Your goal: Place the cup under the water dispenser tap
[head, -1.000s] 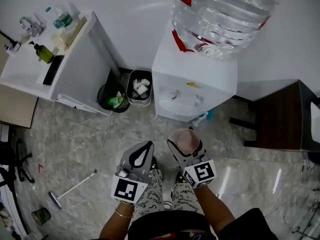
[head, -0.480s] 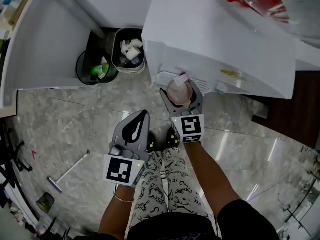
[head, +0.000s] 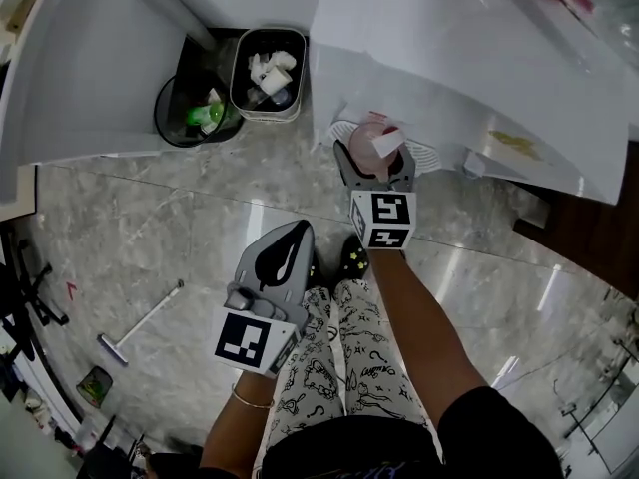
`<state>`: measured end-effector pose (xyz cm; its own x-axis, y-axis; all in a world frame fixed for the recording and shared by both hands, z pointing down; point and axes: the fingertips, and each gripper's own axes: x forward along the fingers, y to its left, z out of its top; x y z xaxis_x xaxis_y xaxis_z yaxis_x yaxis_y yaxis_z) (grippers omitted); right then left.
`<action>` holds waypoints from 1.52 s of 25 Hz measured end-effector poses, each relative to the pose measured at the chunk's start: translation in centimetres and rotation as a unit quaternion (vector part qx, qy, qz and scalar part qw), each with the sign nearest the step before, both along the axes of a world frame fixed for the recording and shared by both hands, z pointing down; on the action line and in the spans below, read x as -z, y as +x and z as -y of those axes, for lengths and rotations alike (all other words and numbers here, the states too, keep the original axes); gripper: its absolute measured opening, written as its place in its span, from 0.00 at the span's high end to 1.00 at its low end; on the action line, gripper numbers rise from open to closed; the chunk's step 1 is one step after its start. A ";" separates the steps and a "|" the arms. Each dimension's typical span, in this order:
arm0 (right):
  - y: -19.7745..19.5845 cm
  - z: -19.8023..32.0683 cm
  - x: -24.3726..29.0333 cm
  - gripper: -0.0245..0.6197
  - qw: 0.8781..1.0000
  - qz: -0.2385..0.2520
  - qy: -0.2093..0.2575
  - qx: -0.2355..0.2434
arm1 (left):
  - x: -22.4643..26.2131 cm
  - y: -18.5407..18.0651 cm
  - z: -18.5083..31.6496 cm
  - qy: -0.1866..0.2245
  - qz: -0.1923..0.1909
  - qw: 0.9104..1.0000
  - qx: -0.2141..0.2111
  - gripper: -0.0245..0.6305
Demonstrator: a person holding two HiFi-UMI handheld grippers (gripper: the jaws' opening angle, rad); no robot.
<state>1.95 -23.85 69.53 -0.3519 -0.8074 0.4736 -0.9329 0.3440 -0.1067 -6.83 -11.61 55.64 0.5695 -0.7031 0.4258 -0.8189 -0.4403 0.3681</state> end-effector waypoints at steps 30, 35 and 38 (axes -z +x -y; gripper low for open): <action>0.1 -16.2 29.5 0.94 0.957 0.255 0.008 0.140 | 21.1 0.9 1.5 0.118 -0.017 0.993 0.022 0.97; 1.4 -15.2 40.8 0.94 0.963 0.204 0.060 0.167 | 31.8 3.2 -0.1 0.171 -0.028 0.983 -0.056 0.97; 2.9 -14.7 45.1 0.94 0.968 0.181 0.096 0.148 | 34.6 3.7 -1.3 0.191 -0.017 0.979 -0.070 0.97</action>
<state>4.90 -9.16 24.40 -0.6956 -0.7069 0.1285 -0.7044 0.6358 -0.3156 -3.12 -10.35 21.09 0.6809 -0.7215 0.1259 -0.7308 -0.6581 0.1811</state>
